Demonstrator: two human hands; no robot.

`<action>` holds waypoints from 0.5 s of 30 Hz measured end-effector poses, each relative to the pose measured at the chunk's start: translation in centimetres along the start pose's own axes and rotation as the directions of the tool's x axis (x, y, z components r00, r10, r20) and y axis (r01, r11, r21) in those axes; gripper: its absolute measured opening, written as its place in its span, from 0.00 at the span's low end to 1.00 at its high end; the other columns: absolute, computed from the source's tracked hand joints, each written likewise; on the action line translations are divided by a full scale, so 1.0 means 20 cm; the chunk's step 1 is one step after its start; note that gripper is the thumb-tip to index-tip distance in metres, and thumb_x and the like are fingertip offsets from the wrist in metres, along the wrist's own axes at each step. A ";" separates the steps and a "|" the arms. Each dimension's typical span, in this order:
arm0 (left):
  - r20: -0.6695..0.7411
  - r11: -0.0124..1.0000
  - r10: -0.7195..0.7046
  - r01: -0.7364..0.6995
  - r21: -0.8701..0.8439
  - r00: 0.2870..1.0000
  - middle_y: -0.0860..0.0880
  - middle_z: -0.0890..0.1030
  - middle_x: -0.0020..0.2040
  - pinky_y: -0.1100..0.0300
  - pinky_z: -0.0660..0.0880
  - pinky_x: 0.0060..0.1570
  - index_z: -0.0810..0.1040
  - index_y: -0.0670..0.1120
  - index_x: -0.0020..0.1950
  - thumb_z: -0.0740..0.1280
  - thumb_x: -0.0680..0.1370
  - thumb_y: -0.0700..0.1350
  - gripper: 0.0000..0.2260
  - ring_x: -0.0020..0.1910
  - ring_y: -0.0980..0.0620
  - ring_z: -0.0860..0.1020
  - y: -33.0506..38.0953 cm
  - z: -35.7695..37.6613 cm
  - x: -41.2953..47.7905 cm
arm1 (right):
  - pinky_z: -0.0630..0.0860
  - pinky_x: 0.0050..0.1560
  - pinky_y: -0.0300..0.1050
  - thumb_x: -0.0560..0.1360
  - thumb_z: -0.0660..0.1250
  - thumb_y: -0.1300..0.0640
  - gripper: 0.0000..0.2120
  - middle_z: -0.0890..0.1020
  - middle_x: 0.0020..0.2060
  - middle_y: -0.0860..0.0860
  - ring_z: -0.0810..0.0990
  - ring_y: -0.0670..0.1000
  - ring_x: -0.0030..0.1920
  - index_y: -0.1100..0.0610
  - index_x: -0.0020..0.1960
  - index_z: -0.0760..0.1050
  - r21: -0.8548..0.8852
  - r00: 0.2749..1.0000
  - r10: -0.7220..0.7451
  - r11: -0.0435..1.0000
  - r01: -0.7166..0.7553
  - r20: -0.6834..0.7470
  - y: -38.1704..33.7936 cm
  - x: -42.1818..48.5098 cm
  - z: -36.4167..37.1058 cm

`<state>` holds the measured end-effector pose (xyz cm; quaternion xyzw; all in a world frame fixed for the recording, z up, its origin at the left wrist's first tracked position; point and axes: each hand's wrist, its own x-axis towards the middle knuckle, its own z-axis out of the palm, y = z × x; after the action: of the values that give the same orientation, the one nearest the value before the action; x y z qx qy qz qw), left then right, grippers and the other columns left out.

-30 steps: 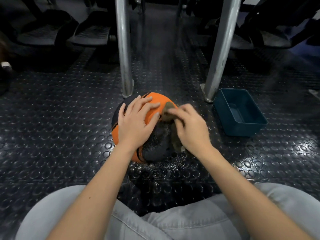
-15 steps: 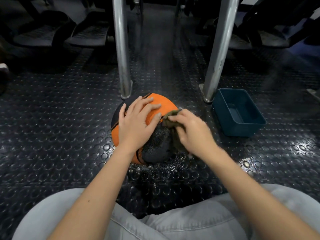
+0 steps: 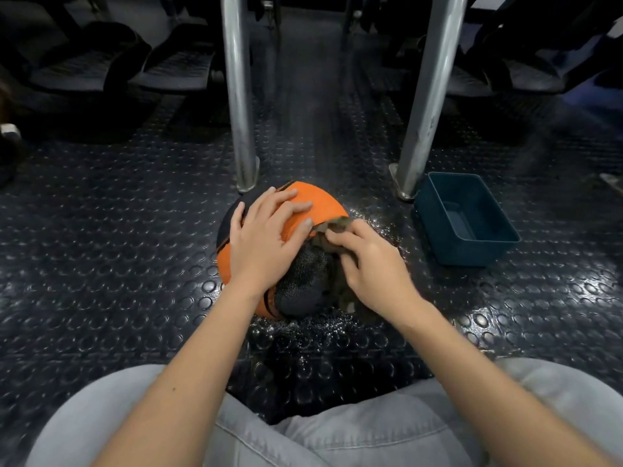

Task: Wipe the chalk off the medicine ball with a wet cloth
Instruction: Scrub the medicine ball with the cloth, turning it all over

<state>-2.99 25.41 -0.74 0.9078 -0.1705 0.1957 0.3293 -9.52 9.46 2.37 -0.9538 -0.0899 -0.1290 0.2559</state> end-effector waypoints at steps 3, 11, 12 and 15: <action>-0.003 1.000 -0.002 0.002 -0.024 1.000 0.62 0.71 0.66 0.49 0.48 0.72 0.77 0.60 0.59 0.54 0.76 0.62 0.18 0.72 0.59 0.62 -0.01 -0.01 0.00 | 0.74 0.54 0.54 0.75 0.63 0.62 0.16 0.77 0.52 0.47 0.77 0.56 0.55 0.49 0.59 0.79 -0.088 0.947 0.013 0.996 0.016 0.322 0.05 -0.05 -0.05; 0.006 1.000 -0.007 0.007 -0.003 1.000 0.61 0.72 0.66 0.50 0.48 0.72 0.77 0.61 0.60 0.53 0.75 0.63 0.20 0.72 0.58 0.62 0.00 0.00 0.00 | 0.75 0.49 0.50 0.72 0.63 0.66 0.14 0.77 0.47 0.52 0.78 0.55 0.47 0.55 0.53 0.80 0.077 0.969 0.047 0.997 -0.029 -0.243 0.01 0.07 -0.05; 0.007 1.000 -0.005 0.005 0.001 1.000 0.61 0.72 0.66 0.50 0.47 0.72 0.77 0.60 0.60 0.53 0.75 0.63 0.20 0.72 0.58 0.62 0.01 0.00 0.00 | 0.77 0.46 0.53 0.71 0.62 0.65 0.14 0.77 0.48 0.52 0.79 0.57 0.46 0.55 0.53 0.79 0.047 0.981 0.008 0.999 0.001 -0.192 -0.01 0.04 0.01; 0.005 1.000 0.004 -0.004 -0.004 1.000 0.61 0.71 0.66 0.49 0.47 0.72 0.77 0.60 0.59 0.53 0.76 0.63 0.19 0.72 0.58 0.61 0.01 0.01 0.00 | 0.77 0.44 0.58 0.71 0.62 0.65 0.13 0.78 0.48 0.51 0.79 0.59 0.47 0.57 0.53 0.79 0.062 0.999 -0.042 0.997 0.043 -0.018 0.02 -0.04 0.05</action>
<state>-3.10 25.18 -0.74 0.9073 -0.1735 0.1938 0.3304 -10.06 9.55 1.14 -0.9421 -0.1121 -0.1395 0.2835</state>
